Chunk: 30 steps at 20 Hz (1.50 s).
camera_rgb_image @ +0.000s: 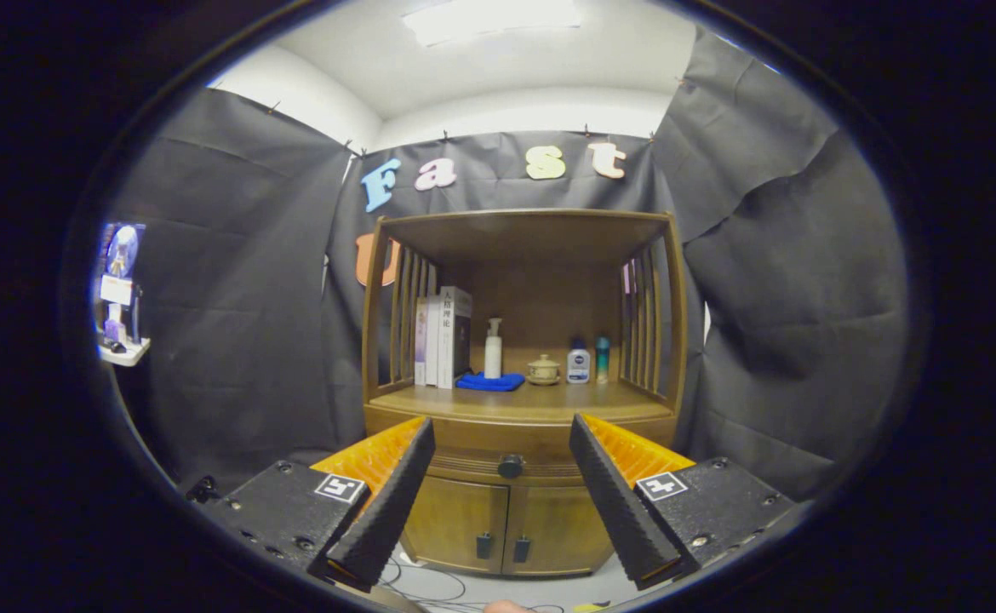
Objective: Pull open the drawer, take out the items inside it, and place them on the countertop above the cabinet.
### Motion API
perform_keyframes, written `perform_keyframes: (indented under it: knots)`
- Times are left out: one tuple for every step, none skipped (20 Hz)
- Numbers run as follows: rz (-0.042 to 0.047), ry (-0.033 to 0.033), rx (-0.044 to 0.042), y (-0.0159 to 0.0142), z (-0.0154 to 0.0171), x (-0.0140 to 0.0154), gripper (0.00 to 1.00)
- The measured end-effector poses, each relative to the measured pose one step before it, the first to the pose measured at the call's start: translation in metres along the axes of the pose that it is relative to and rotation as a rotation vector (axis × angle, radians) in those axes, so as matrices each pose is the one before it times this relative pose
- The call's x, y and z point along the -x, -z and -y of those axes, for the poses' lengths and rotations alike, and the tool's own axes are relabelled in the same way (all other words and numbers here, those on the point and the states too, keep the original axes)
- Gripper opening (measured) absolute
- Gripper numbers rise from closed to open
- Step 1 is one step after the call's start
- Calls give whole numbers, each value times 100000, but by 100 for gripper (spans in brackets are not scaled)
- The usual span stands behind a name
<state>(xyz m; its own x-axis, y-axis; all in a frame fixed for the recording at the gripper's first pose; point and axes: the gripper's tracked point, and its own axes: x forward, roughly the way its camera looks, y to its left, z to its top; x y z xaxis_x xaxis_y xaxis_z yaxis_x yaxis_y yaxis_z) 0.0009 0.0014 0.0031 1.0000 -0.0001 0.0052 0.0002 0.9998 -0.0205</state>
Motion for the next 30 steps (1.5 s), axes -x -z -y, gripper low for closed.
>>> perform_keyframes:
  knots:
    - [-195,185,83,137,66,27,100]
    - [-356,103,-123,87,-3,-80,100]
    - [-110,-103,-296,22,-45,-10,100]
    - [-403,-238,-51,136,-9,-122,100]
    - [-682,-48,117,132,78,-113,100]
    - [-586,336,7,215,88,-115,100]
    - [-415,191,-18,103,34,-106,100]
    - [-182,438,-308,115,45,-144,100]
    - [-501,190,-243,187,8,-227,100]
    - [-612,219,-29,388,81,-633,100]
    - [-650,376,303,358,129,-1148,100]
    - [-604,681,406,667,-90,-2486,100]
    - [-396,467,389,479,24,-1172,100]
    - [-385,467,232,441,4,-302,100]
    - [-305,267,107,350,-25,-563,100]
    - [-414,398,-6,395,-18,-335,100]
    - [-715,318,79,447,-39,-624,100]
    - [-796,574,139,484,-40,-748,100]
    - [-880,394,222,523,-101,-734,100]
    - [-639,462,119,521,-161,-889,100]
    - [-840,-123,162,603,-287,-976,100]
    - [-1278,261,219,731,-231,-1013,100]
    - [-833,343,300,501,-44,-979,100]
    - [-1181,2085,420,601,369,-1057,100]
    - [-824,2825,-251,491,573,-1013,100]
    - [-1588,1590,-830,718,175,-1141,100]
    - [-2014,961,-765,677,107,-1064,100]
    - [-1919,769,-601,792,116,-1302,100]
    - [-1728,553,-107,542,79,-930,100]
    - [-1565,254,-189,602,39,-967,98]
